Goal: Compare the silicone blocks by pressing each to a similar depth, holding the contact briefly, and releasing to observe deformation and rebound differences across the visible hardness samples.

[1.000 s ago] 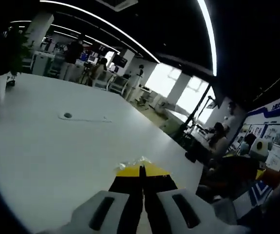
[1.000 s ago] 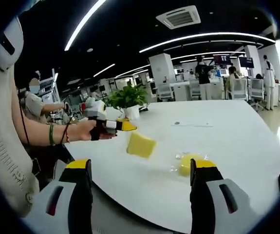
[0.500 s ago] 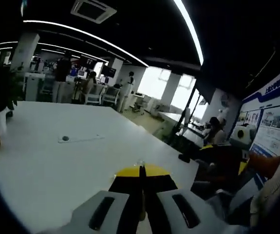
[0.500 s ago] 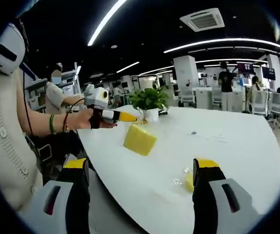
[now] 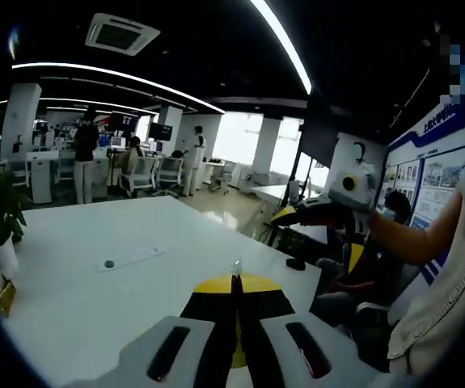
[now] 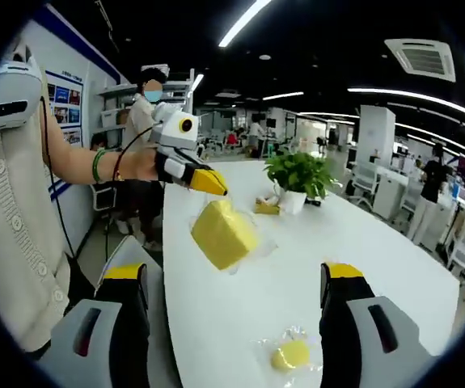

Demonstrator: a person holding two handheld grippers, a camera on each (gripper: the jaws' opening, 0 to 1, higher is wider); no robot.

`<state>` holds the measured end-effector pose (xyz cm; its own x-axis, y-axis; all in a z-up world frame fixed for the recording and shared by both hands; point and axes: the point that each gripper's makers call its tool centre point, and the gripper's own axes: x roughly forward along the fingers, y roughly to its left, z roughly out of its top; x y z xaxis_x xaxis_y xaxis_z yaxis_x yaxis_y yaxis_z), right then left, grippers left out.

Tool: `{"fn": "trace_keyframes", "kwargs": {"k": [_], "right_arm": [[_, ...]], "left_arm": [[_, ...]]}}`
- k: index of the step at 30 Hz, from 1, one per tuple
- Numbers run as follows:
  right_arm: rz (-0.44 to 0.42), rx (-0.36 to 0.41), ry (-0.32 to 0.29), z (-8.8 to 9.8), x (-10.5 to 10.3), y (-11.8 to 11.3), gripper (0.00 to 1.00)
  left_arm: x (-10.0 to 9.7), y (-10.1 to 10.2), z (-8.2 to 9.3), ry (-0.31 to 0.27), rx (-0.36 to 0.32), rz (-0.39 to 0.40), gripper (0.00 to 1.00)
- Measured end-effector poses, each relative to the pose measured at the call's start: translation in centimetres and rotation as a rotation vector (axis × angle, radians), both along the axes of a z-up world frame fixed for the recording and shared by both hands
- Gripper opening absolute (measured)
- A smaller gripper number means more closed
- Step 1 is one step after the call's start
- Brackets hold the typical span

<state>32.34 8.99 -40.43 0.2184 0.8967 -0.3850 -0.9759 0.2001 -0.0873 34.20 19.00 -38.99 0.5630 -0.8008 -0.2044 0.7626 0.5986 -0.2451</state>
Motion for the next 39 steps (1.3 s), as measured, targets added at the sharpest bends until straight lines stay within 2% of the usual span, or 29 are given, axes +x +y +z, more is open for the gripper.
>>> {"fn": "trace_keyframes", "kwargs": {"k": [2, 5, 9, 11, 19, 21, 22, 26, 30, 33, 36, 39], "right_arm": [[0.033, -0.022, 0.001, 0.4, 0.3, 0.8, 0.82], [0.099, -0.065, -0.032, 1.1, 0.4, 2.5, 0.80], [0.163, -0.098, -0.026, 1.0, 0.7, 4.2, 0.78], [0.198, -0.147, -0.019, 0.3, 0.7, 5.3, 0.78], [0.291, -0.253, 0.022, -2.8, 0.5, 7.8, 0.76], [0.314, -0.277, 0.042, -3.5, 0.6, 8.2, 0.73], [0.324, -0.283, 0.050, -3.8, 1.3, 8.5, 0.72], [0.345, -0.307, 0.076, -4.6, 1.6, 9.0, 0.66], [0.360, -0.335, 0.109, -5.6, 1.5, 9.2, 0.62], [0.390, -0.340, 0.133, -5.8, 0.9, 9.1, 0.53], [0.411, -0.344, 0.150, -5.7, 0.6, 9.0, 0.39], [0.423, -0.334, 0.156, -5.5, 0.2, 9.1, 0.37]], "left_arm": [[0.2, 0.4, 0.6, -0.006, 0.000, -0.005, 0.00], [-0.6, -0.8, 0.9, -0.010, 0.018, -0.018, 0.00], [-1.1, -1.6, 1.1, -0.012, 0.030, -0.045, 0.00], [-1.3, -2.2, 1.0, -0.008, 0.031, -0.059, 0.00], [-1.1, -4.0, 0.9, -0.007, 0.038, -0.111, 0.00], [-0.8, -4.1, 1.1, -0.009, 0.033, -0.126, 0.00], [-0.7, -4.2, 1.1, -0.008, 0.031, -0.134, 0.00], [0.4, -3.5, 1.4, -0.018, 0.034, -0.163, 0.00], [0.2, -4.0, 1.8, -0.033, 0.029, -0.200, 0.00], [0.3, -3.8, 1.8, -0.045, 0.044, -0.211, 0.00], [0.6, -3.1, 2.0, -0.051, 0.041, -0.214, 0.00], [0.4, -3.3, 2.0, -0.057, 0.048, -0.213, 0.00]]}}
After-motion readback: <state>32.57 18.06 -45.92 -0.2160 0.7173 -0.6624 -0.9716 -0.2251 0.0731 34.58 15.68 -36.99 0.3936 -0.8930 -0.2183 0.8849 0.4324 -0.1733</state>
